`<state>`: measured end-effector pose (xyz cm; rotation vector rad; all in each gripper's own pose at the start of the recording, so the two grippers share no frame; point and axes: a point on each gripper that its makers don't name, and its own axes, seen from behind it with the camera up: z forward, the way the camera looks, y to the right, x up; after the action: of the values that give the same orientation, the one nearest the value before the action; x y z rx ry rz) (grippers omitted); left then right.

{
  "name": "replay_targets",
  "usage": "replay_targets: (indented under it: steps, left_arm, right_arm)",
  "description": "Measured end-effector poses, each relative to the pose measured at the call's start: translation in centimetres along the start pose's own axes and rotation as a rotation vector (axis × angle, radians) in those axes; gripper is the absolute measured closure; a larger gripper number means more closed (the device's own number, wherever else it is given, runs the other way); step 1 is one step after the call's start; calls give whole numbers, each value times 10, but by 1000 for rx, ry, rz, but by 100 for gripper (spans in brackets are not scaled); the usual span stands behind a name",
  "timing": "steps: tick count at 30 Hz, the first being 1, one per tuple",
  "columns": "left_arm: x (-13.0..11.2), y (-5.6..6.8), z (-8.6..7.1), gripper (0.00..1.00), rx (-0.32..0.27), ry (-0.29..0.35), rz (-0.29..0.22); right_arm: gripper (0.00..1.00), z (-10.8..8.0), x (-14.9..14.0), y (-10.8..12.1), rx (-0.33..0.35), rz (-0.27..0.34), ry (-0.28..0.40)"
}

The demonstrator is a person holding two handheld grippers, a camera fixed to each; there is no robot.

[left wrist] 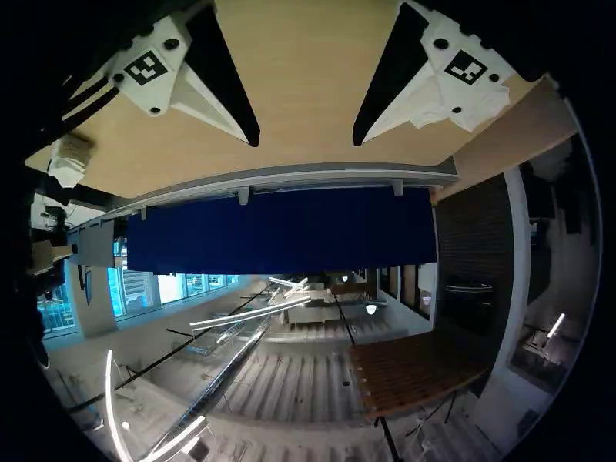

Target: Fold towel

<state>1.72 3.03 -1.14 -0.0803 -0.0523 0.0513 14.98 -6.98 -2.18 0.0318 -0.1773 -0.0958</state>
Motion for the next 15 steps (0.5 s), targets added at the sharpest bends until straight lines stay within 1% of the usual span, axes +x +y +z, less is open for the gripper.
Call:
replay_targets:
  steps: [6, 15]
  left_arm:
    - [-17, 1, 3, 10, 5, 18, 30]
    - [-36, 2, 6, 10, 15, 32, 25]
  right_arm:
    - [0, 7, -17, -8, 11, -2, -7]
    - [0, 12, -34, -20, 33, -35, -14]
